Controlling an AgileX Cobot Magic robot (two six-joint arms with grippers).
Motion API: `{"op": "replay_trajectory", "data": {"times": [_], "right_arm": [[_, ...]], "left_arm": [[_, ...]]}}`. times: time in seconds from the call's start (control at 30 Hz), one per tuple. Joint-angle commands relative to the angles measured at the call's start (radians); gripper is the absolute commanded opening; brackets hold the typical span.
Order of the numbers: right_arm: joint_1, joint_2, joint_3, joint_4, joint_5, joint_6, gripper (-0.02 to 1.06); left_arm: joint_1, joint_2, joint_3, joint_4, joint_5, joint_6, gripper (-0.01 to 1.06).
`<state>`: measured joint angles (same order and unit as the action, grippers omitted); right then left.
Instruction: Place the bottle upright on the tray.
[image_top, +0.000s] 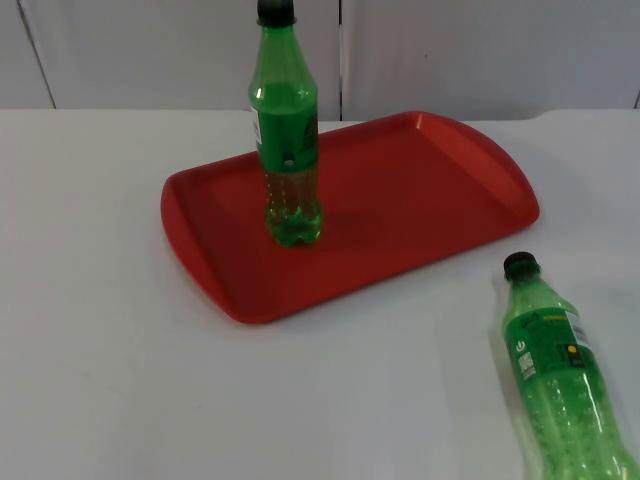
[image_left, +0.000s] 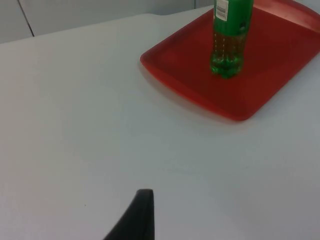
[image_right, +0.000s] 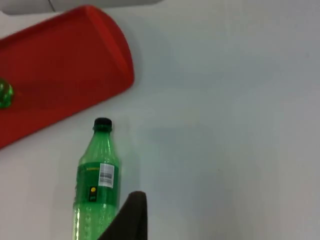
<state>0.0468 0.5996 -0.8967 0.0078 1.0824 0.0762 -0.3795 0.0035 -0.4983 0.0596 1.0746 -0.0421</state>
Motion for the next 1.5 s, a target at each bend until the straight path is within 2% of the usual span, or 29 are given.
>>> {"op": "replay_trajectory", "data": {"times": [0.0, 0.2, 0.67, 1.03, 1.3, 1.47], "right_arm": [[-0.003, 0.065, -0.025, 0.006, 0.007, -0.008, 0.99], [-0.003, 0.22, -0.077, 0.02, 0.051, -0.04, 0.99], [-0.003, 0.539, -0.089, 0.029, 0.053, -0.042, 0.99], [-0.003, 0.652, -0.089, 0.05, 0.046, -0.042, 0.99], [-0.003, 0.753, -0.089, 0.082, -0.002, -0.042, 0.99], [0.052, 0.796, -0.089, 0.082, -0.02, -0.027, 0.99]], "left_arm": [[-0.006, -0.003, 0.004, 0.002, -0.001, 0.0, 1.05], [-0.006, -0.003, 0.004, 0.002, -0.001, 0.0, 1.05], [-0.006, -0.003, 0.004, 0.002, -0.001, 0.0, 1.05], [-0.006, -0.003, 0.004, 0.002, -0.001, 0.0, 1.05], [-0.006, -0.003, 0.004, 0.002, -0.001, 0.0, 1.05], [-0.006, -0.003, 0.004, 0.002, -0.001, 0.0, 1.05]]}}
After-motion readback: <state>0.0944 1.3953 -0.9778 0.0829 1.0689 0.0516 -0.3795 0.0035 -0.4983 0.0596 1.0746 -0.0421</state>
